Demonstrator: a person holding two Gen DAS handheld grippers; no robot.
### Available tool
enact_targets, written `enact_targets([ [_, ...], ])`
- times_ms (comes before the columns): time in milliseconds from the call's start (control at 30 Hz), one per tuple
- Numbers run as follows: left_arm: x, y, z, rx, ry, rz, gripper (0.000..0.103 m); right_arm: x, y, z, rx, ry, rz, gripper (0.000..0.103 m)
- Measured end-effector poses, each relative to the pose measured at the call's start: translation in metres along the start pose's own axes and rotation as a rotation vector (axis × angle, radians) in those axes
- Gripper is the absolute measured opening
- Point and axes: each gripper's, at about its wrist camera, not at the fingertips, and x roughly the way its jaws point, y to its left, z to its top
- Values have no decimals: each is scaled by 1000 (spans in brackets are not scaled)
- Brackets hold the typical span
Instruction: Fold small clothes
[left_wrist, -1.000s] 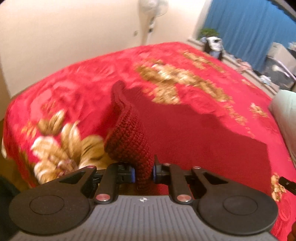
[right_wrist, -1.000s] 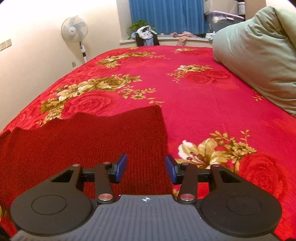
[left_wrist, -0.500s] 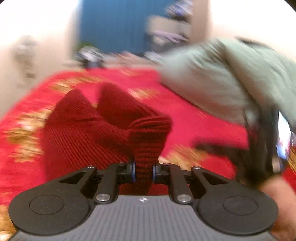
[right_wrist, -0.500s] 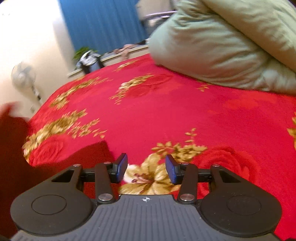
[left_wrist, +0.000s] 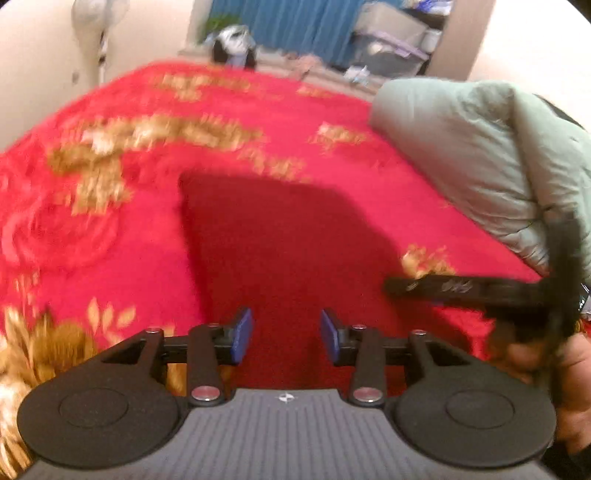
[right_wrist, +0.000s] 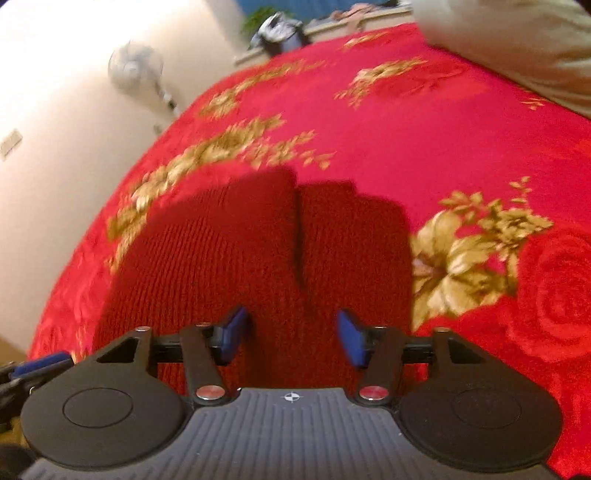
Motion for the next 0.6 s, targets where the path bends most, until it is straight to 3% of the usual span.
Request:
enact_targets([
  [33, 8, 4, -6, -5, 41, 16, 48, -3, 1, -1, 4, -8, 20, 21],
  [100, 18, 9, -20, -18, 85, 45, 48, -31, 2, 0, 19, -117, 64, 18],
  [167, 14, 12, -31, -13, 78, 24, 48, -60, -2, 1, 40, -230, 184, 15],
  [200, 14, 11, -32, -6, 85, 29, 48, -61, -6, 0, 32, -224, 174, 15],
  [233, 18, 13, -31, -9, 107, 27, 50, -49, -10, -3, 30, -163, 88, 15],
  [300, 28, 19, -30, -31, 184, 15, 53, -11, -29, -13, 105, 30, -78, 13],
  [400, 32, 16, -18, -24, 243, 12, 54, -13, -32, -13, 158, 31, -77, 14],
  [433, 27, 18, -10, -13, 246, -3, 54, -16, -29, -12, 142, 14, -78, 18],
  [467, 22, 18, -5, -4, 245, -19, 54, -19, -28, -13, 132, 1, -80, 32],
  [533, 14, 25, 12, -5, 225, -33, 58, -22, -31, -13, 147, -14, -94, 48],
  [600, 6, 34, 28, 3, 194, -35, 63, -21, -40, -9, 173, -23, -91, 51],
])
